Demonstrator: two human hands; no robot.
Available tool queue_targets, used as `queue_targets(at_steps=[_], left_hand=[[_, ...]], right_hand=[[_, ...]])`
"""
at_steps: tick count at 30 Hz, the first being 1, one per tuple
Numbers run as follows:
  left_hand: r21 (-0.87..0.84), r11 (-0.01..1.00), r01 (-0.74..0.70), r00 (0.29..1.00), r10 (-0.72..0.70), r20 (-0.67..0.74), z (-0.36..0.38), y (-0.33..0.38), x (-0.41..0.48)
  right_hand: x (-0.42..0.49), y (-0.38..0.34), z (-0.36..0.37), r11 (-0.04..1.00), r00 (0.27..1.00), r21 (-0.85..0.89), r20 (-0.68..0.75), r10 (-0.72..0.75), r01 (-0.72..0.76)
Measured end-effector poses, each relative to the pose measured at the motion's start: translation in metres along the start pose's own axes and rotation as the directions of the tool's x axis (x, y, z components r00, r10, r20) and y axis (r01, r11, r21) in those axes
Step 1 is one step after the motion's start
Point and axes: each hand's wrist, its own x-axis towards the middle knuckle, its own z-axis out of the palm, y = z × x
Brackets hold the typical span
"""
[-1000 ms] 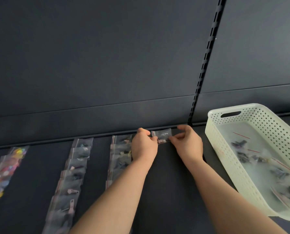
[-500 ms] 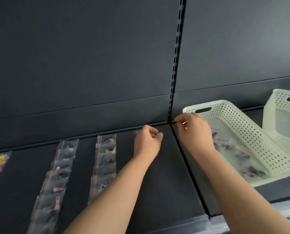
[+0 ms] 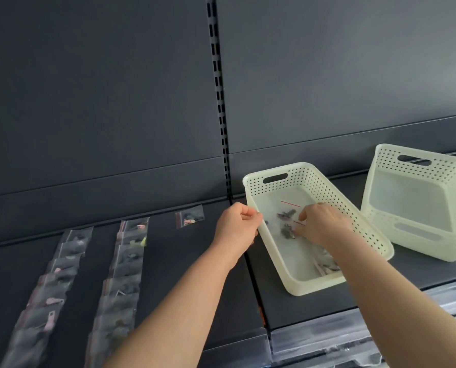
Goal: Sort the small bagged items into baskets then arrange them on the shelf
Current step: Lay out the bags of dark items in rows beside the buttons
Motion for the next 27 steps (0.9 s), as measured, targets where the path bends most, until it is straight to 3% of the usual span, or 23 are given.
queue_targets(at_steps=[6,10,12,16,20,23,27], left_hand=[[0.012,1.0,0.003,1.0,-0.003,-0.027,0.002,0.004,-0.007],[0.015,1.0,0.003,0.999,-0.003,-0.037,0.001,0.006,-0.01],[0.01,1.0,0.003,0.999,-0.003,-0.038,-0.001,0.008,-0.011],[0.002,1.0,-0.002,1.0,0.002,-0.03,-0.003,0.011,-0.014],[-0.004,1.0,0.0,1.0,0.0,-0.03,-0.008,0.009,-0.018],[-0.015,1.0,0.006,1.0,-0.007,-0.029,-0.011,0.007,-0.02],[-0.041,0.999,0.004,1.0,-0.005,-0.021,-0.016,0.008,-0.021]], right_hand=[[-0.003,0.003,-0.003,0.989,0.999,0.146,0.006,-0.041,0.039],[-0.002,0.005,-0.012,0.954,0.994,0.293,-0.097,-0.04,0.067],[-0.003,0.005,-0.015,0.965,0.994,0.252,-0.102,-0.048,0.072],[-0.008,-0.003,-0.007,0.989,0.993,0.122,0.075,-0.094,0.084],[-0.011,-0.006,-0.009,0.981,0.987,0.144,0.076,-0.144,0.132],[-0.014,-0.004,-0.011,0.949,0.987,0.278,0.025,-0.16,0.147],[-0.021,-0.008,-0.027,0.819,0.989,0.553,-0.091,-0.12,0.151]])
